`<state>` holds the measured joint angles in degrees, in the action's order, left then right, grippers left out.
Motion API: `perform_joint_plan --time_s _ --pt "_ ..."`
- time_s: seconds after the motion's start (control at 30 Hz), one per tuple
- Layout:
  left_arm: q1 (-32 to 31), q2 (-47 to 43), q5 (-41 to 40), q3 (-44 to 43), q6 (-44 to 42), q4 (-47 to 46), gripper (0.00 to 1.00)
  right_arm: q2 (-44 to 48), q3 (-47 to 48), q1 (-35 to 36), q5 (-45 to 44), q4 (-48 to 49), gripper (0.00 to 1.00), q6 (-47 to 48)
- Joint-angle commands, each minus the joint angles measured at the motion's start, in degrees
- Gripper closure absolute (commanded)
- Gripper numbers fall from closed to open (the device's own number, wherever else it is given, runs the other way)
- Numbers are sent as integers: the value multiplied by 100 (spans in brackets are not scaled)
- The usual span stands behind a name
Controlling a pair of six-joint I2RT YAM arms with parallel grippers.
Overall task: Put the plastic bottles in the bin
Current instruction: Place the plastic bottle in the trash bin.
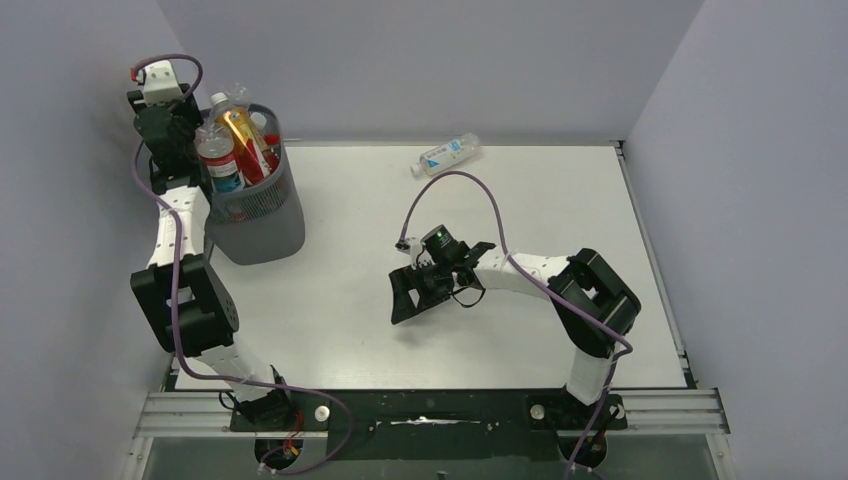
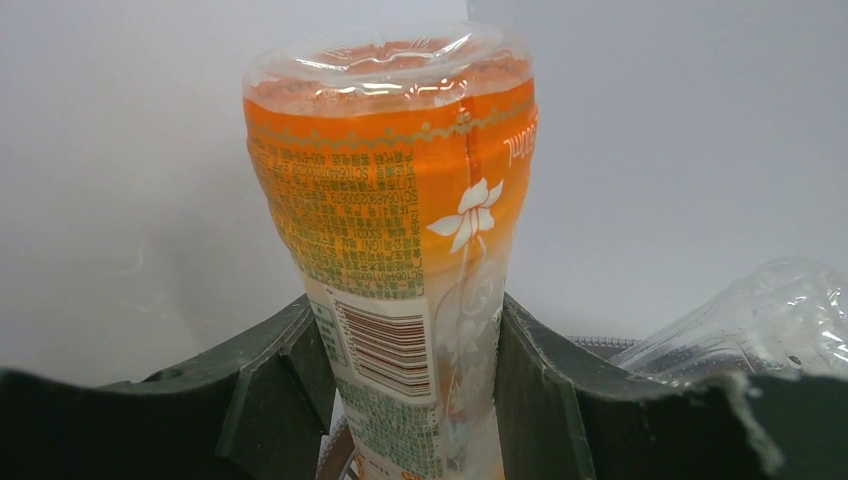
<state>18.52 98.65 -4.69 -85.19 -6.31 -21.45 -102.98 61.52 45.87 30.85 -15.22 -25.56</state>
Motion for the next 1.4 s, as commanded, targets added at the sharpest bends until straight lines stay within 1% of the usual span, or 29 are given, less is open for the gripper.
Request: perform_joint_plan --time_s 0.0,0.17,0.37,0.47,0.93,1.13,1.27,1.37 --pt "-86 -47 76 164 226 393 52 163 27 61 17 254 12 -19" --pt "-133 84 -23 -139 176 809 50 171 51 58 9 252 12 7" --pt "-136 -157 -183 -251 296 1052 35 184 24 63 34 328 12 -2" --pt "-130 -249 -199 -336 343 1137 32 197 -14 63 44 356 12 -13" --pt "-130 -769 -167 -314 492 1289 28 244 -87 99 45 424 12 -28" --pt "-130 -1034 -146 -351 563 1371 23 245 -48 107 39 402 11 -19" --pt "-121 -1134 -74 -644 715 1839 21 359 121 54 29 327 11 -24" --pt "-121 -1267 106 -979 883 2285 19 458 544 -125 9 81 11 79"
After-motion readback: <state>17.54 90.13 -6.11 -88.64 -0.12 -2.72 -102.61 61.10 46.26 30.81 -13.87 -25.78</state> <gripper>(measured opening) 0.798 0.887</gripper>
